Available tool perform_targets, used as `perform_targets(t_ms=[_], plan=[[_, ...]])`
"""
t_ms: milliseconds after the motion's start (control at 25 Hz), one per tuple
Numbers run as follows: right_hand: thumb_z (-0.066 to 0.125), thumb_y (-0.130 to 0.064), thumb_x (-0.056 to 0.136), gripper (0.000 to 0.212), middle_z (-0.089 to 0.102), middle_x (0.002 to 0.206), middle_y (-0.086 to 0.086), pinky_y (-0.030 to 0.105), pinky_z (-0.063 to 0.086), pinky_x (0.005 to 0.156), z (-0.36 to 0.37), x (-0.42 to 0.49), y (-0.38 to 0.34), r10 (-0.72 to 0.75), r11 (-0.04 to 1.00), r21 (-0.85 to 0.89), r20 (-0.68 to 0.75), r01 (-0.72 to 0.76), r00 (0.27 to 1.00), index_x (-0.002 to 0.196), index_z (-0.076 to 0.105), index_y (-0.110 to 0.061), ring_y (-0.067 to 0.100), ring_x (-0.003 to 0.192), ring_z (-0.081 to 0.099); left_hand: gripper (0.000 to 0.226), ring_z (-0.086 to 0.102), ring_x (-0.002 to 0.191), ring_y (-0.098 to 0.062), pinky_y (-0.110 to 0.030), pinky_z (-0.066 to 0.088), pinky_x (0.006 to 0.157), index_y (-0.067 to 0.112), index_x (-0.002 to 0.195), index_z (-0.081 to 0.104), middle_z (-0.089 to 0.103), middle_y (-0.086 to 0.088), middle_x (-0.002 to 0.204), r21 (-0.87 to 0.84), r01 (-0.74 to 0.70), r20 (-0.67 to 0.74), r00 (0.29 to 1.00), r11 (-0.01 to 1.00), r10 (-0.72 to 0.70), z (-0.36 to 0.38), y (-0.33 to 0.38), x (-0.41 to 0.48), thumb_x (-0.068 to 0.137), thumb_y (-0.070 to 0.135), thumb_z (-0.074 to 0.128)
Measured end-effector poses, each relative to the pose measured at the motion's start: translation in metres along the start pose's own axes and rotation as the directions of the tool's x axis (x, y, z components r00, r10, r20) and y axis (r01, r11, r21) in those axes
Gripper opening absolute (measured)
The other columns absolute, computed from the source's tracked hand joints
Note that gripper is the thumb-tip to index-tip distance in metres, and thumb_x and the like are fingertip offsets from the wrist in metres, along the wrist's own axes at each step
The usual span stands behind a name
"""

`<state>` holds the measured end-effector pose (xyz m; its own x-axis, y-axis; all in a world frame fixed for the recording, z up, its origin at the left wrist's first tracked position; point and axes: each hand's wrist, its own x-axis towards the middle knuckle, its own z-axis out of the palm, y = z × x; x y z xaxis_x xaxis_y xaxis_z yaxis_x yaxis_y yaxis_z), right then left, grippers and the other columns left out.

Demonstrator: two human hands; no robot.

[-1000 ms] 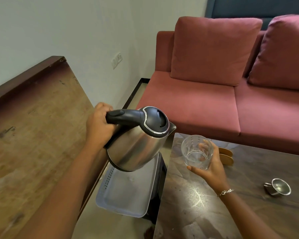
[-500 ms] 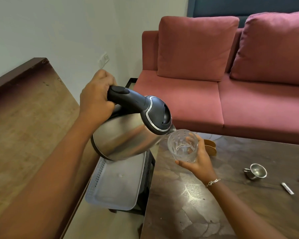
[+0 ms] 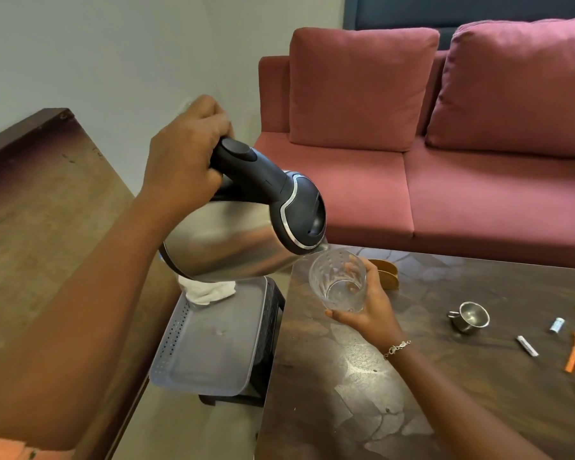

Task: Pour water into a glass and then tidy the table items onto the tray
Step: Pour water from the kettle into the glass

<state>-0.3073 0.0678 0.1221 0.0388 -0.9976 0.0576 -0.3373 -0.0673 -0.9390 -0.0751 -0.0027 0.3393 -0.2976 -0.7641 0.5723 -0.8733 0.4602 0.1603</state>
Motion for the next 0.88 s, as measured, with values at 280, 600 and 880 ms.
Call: perform_targets(t_ms=[280, 600, 880], plan=[[0.084, -0.013, 0.06, 0.09, 0.043, 0.126, -0.003, 0.04, 0.043, 0.102, 0.001, 0.0, 0.003, -0.009, 1.0, -0.005, -0.002, 0.009, 1.0, 0.127, 0.025, -0.029, 0.016, 0.119, 0.045, 0.022, 0.051, 0.075, -0.034, -0.037, 0.039, 0.059, 0.001, 0.079, 0.055, 0.055, -0.015, 0.095, 0.047, -0.077, 0.005, 0.997, 0.996, 0.077, -0.004, 0.009, 0.006, 0.061, -0.008, 0.048], [0.084, -0.018, 0.059, 0.092, 0.044, 0.128, -0.001, 0.035, 0.043, 0.101, 0.002, -0.003, 0.01, 0.001, 1.0, -0.004, 0.005, -0.001, 1.0, 0.126, 0.023, -0.031, 0.017, 0.12, 0.046, 0.021, 0.053, 0.083, -0.036, -0.041, 0.042, 0.062, 0.001, 0.082, 0.055, 0.055, -0.015, 0.098, 0.105, -0.151, 0.022, 0.988, 0.983, 0.15, -0.009, 0.015, 0.01, 0.063, -0.01, 0.052], [0.084, -0.014, 0.059, 0.091, 0.045, 0.127, -0.001, 0.019, 0.037, 0.094, 0.003, -0.006, 0.012, -0.003, 1.0, -0.006, -0.007, 0.003, 1.0, 0.125, 0.024, -0.03, 0.015, 0.119, 0.046, 0.018, 0.053, 0.084, -0.037, -0.044, 0.046, 0.063, 0.0, 0.082, 0.054, 0.056, -0.016, 0.098, 0.126, -0.196, 0.024, 0.981, 0.973, 0.194, -0.015, 0.018, 0.01, 0.066, -0.008, 0.054]])
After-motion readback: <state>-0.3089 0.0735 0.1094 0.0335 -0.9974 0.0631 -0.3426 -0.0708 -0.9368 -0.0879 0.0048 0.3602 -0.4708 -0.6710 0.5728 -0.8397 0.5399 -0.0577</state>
